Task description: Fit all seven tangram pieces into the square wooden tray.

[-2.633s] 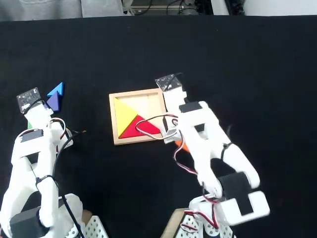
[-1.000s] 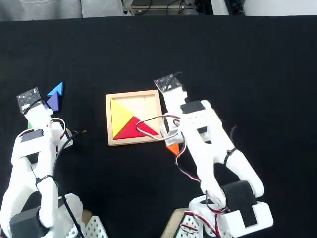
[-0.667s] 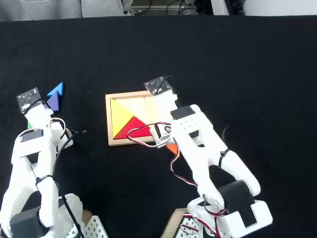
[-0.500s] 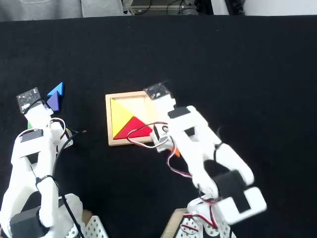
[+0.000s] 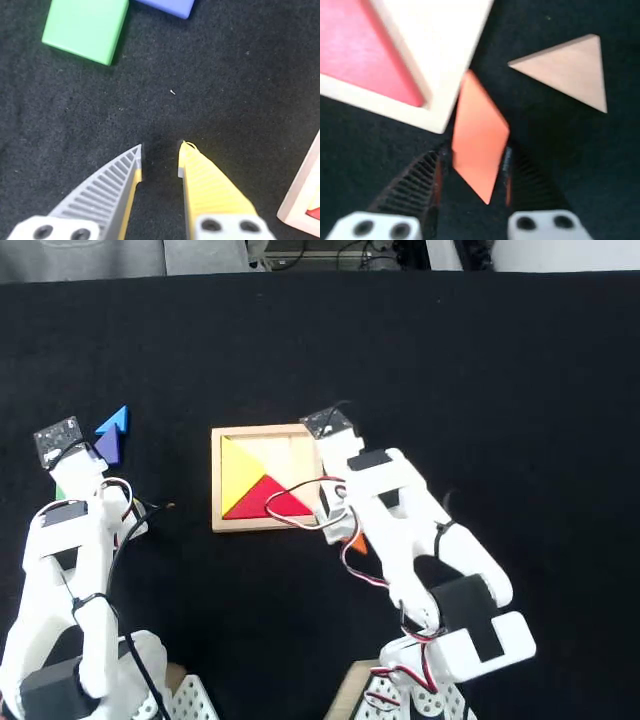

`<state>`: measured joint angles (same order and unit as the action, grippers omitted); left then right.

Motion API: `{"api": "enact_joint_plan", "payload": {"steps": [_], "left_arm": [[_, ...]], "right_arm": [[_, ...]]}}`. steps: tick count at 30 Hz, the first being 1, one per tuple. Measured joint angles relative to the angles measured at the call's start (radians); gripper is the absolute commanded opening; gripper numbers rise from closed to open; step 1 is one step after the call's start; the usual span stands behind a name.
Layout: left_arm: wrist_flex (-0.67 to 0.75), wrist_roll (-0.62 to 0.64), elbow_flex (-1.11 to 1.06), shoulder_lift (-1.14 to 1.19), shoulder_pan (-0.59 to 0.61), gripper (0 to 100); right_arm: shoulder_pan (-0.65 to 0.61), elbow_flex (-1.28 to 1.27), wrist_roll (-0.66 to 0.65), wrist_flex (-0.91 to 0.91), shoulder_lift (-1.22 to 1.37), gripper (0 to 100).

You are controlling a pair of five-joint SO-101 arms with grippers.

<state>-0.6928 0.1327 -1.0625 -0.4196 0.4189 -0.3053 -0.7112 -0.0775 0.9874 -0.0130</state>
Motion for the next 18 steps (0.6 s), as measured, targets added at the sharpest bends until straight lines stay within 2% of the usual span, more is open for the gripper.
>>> {"api": "enact_joint_plan", "payload": {"steps": [9,18], "left_arm": [[0.000,0.000,0.000,0.000,0.000,13],[0.000,0.000,0.000,0.000,0.000,13]], "right_arm": [[0.086,0.000,-0.032,0.011,-0.020,1.2],[0.086,0.000,-0.041,0.068,-0.241,1.5]]}}
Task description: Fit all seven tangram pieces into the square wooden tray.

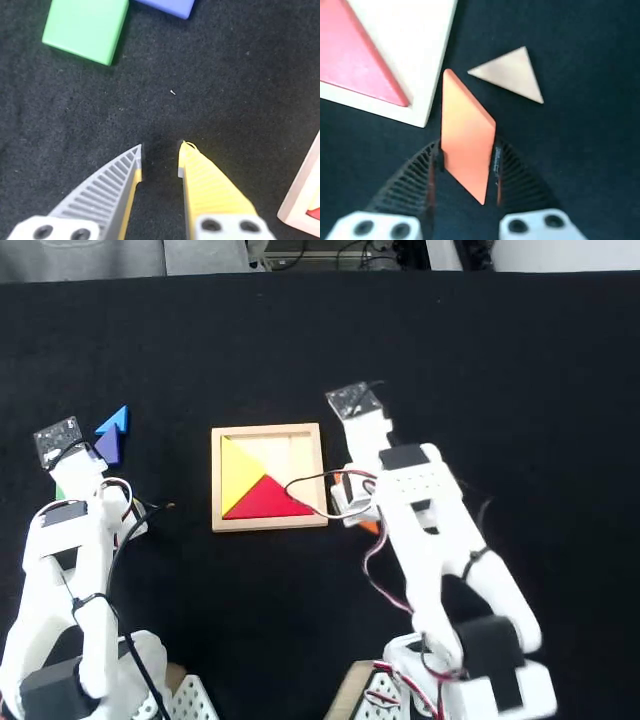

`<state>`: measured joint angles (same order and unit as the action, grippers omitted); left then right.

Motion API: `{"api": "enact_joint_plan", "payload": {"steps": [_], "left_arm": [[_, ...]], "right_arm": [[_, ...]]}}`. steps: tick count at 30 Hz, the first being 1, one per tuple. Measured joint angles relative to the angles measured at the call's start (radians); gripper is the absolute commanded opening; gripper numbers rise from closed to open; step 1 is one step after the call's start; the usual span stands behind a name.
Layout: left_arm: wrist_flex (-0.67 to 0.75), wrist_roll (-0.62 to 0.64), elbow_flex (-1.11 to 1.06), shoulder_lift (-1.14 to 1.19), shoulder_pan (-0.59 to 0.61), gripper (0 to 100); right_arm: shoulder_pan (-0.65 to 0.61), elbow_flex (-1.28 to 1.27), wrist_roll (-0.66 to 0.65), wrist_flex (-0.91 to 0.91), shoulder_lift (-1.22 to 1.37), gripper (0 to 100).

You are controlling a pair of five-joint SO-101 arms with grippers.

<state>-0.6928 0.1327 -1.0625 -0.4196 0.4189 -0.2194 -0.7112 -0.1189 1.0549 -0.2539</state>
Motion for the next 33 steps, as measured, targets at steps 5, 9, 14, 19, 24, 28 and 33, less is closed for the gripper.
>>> {"api": "enact_joint_plan", "payload": {"steps": [5,9,14,19,24,28,33], "left_arm": [[0.000,0.000,0.000,0.000,0.000,13],[0.000,0.000,0.000,0.000,0.000,13],[0.000,0.000,0.000,0.000,0.000,13],[0.000,0.000,0.000,0.000,0.000,13],[0.000,0.000,0.000,0.000,0.000,13],[0.000,0.000,0.000,0.000,0.000,13],[0.000,0.000,0.000,0.000,0.000,13]], "right_arm": [[-0.126,0.112,0.002,0.000,0.006,1.5],[-0.190,0.247,0.081,0.000,0.123,1.2],[-0.195,0.434,0.198,0.000,0.345,1.2],[-0.199,0.512,0.258,0.014,0.488,1.2],[-0.213,0.516,0.296,0.032,0.496,1.2],[-0.216,0.516,0.302,0.035,0.511,1.6],[-0.216,0.516,0.302,0.035,0.543,1.7]]}}
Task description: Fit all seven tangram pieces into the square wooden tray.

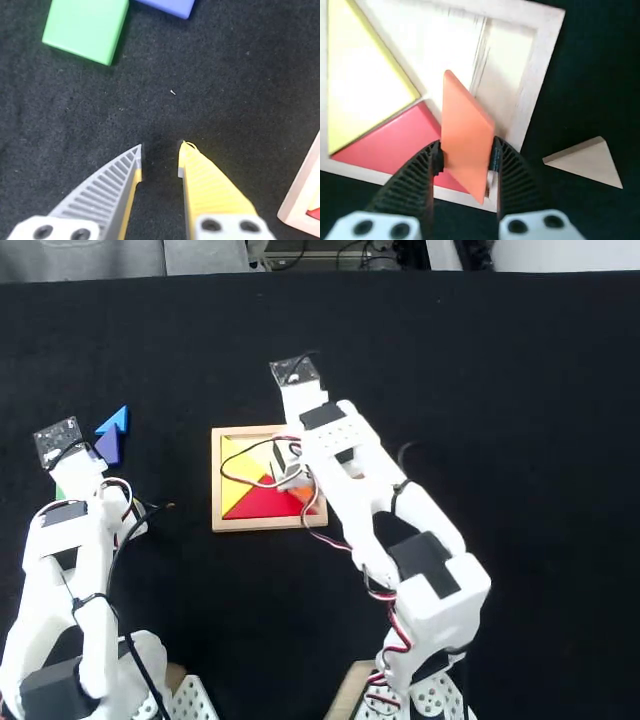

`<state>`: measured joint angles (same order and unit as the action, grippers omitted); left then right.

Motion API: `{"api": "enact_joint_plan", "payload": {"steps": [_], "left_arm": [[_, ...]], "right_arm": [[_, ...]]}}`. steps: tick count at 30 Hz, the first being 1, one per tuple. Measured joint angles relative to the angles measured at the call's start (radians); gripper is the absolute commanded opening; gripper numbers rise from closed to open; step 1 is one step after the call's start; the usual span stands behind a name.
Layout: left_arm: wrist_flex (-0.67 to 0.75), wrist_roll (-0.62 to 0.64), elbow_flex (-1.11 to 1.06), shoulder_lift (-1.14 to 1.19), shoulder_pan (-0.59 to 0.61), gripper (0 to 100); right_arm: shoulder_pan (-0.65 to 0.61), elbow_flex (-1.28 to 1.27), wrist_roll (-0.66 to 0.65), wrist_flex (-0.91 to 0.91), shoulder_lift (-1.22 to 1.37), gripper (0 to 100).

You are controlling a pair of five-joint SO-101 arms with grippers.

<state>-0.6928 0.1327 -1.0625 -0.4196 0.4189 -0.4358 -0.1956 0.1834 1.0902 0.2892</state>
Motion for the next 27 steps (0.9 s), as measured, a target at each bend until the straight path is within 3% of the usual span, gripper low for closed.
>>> {"api": "enact_joint_plan", "payload": {"steps": [7,17,22,27], "left_arm": [[0.000,0.000,0.000,0.000,0.000,13],[0.000,0.000,0.000,0.000,0.000,13],[0.000,0.000,0.000,0.000,0.000,13],[0.000,0.000,0.000,0.000,0.000,13]], "right_arm": [[0.000,0.000,0.000,0.025,0.000,15.1],[-0.014,0.000,0.000,0.028,0.000,15.5],[-0.017,0.002,0.000,0.028,0.000,14.1],[-0.017,0.032,-0.035,0.028,-0.052,1.2]]}}
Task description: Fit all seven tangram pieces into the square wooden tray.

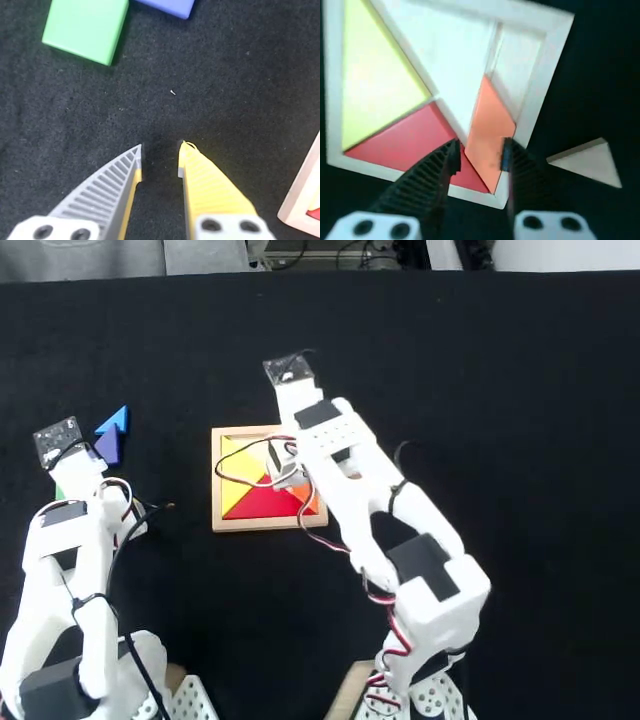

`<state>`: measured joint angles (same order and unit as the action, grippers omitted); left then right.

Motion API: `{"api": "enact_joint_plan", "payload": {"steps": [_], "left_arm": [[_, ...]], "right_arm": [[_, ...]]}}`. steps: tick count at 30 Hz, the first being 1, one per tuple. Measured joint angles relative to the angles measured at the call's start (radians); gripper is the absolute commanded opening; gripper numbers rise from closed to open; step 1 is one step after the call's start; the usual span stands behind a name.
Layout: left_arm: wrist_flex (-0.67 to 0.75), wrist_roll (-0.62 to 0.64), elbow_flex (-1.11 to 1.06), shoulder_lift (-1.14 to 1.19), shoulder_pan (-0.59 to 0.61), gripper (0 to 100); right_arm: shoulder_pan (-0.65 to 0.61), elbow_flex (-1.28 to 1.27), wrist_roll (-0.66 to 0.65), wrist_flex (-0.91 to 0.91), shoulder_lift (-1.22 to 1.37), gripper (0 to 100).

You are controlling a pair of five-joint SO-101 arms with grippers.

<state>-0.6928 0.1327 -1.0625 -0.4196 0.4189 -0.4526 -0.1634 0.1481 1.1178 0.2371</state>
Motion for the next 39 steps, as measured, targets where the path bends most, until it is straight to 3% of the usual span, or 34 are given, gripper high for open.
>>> {"api": "enact_joint_plan", "payload": {"steps": [4,15,20,25,30,33,39], "left_arm": [[0.000,0.000,0.000,0.000,0.000,13],[0.000,0.000,0.000,0.000,0.000,13],[0.000,0.000,0.000,0.000,0.000,13],[-0.026,-0.005,0.011,0.000,0.002,14],[-0.255,-0.176,0.259,0.000,0.046,19],[-0.453,-0.262,0.516,0.025,0.080,23],[-0.821,-0.439,1.057,0.267,0.098,22]], "right_arm": [[0.000,0.031,-0.124,-0.063,-0.037,0.9],[0.000,0.261,-0.147,-0.046,0.204,1.1],[0.009,0.313,-0.149,0.046,0.196,1.1],[0.048,0.213,-0.149,-0.009,0.101,1.1],[0.081,-0.061,-0.147,-0.196,-0.005,1.1],[0.115,-0.169,-0.147,-0.296,-0.077,1.1],[0.140,-0.302,-0.147,-0.425,-0.186,1.1]]}}
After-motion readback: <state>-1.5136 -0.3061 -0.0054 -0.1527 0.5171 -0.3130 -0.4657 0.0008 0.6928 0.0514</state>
